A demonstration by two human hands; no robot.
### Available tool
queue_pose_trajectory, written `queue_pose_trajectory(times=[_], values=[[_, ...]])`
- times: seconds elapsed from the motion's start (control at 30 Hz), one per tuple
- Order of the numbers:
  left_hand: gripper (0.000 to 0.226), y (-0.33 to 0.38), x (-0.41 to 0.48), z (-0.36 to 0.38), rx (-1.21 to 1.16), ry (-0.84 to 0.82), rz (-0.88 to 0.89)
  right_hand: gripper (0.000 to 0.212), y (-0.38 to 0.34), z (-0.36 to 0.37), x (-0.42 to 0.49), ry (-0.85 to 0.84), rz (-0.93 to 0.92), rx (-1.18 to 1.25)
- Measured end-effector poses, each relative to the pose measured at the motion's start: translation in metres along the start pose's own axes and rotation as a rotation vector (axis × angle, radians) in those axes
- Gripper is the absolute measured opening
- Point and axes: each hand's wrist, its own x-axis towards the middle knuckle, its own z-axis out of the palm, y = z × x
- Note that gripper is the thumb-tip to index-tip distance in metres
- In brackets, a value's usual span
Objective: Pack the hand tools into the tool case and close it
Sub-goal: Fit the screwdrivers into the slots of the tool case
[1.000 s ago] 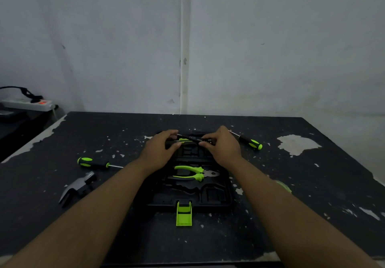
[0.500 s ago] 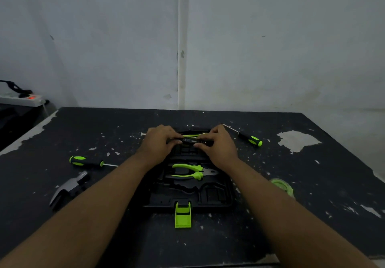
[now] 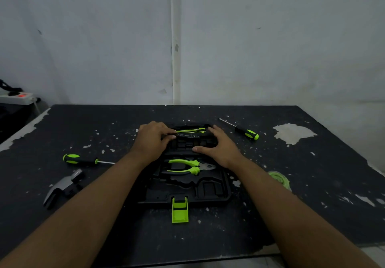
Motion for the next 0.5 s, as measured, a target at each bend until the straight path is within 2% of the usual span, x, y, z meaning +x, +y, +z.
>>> queue_pose_trajectory(times=[0.17,0.5], values=[[0.015,0.0026,0.0015,0.0002,-0.011,-0.029,0.006,0.117,-0.0037,-0.0009,-0.0011,-0.003,0.027,-0.003],[0.016,0.0065,0.0061,-0.0034,-0.14,-0.138,-0.006,0.146,-0.0058,-0.0031,-0.002,-0.055,0.137,0.072]])
